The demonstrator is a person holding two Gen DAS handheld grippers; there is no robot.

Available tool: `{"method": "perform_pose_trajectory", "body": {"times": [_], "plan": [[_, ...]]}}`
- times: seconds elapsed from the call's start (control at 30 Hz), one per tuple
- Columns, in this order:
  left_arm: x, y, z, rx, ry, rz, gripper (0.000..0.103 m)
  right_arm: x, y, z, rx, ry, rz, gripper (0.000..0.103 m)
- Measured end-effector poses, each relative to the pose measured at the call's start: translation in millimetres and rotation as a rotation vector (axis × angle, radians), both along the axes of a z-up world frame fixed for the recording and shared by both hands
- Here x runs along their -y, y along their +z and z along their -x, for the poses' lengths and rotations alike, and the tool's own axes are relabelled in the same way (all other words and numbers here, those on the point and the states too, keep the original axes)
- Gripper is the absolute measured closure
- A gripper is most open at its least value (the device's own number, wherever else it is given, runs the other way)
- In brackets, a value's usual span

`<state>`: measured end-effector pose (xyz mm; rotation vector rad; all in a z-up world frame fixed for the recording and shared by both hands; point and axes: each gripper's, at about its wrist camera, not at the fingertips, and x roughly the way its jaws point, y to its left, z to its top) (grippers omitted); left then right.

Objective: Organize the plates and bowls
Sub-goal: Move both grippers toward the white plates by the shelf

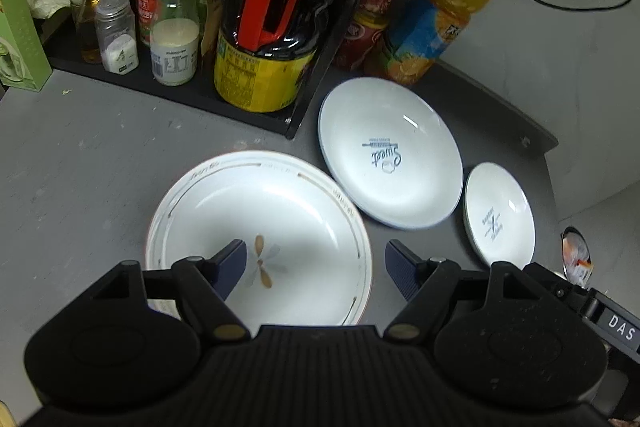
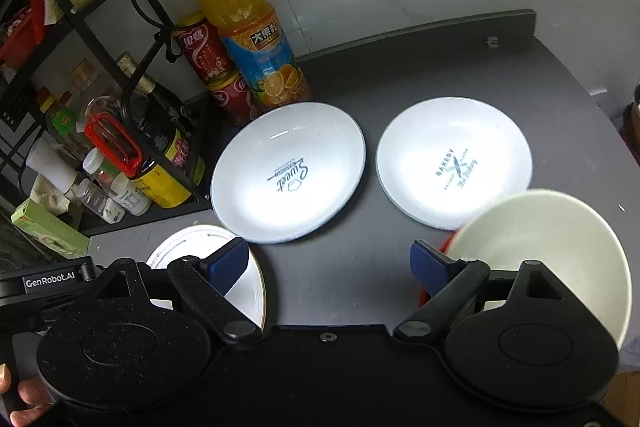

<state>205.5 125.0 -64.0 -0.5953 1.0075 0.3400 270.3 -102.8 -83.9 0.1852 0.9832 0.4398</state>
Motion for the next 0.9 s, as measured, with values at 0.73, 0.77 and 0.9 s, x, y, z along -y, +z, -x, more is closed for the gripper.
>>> {"method": "perform_pose_trajectory", "body": {"times": [0.73, 0.77, 0.9], "plan": [[-34.6, -55.2, -77.8, 0.03, 0.195, 0.191, 0.073, -18.5, -45.0, -140.6, -0.138, 0.062, -0.034, 0.054], [-36.3, -58.5, -80.2, 0.033, 0.206, 0.196, 0.073, -21.5, -47.6, -145.9, -0.136, 0.072, -0.026, 0.054], [-43.6, -71.1, -88.0, 0.041, 0.246, 0.22, 0.076, -31.3, -58.1, -166.8, -0.146, 0.096, 0.0, 0.056]]}}
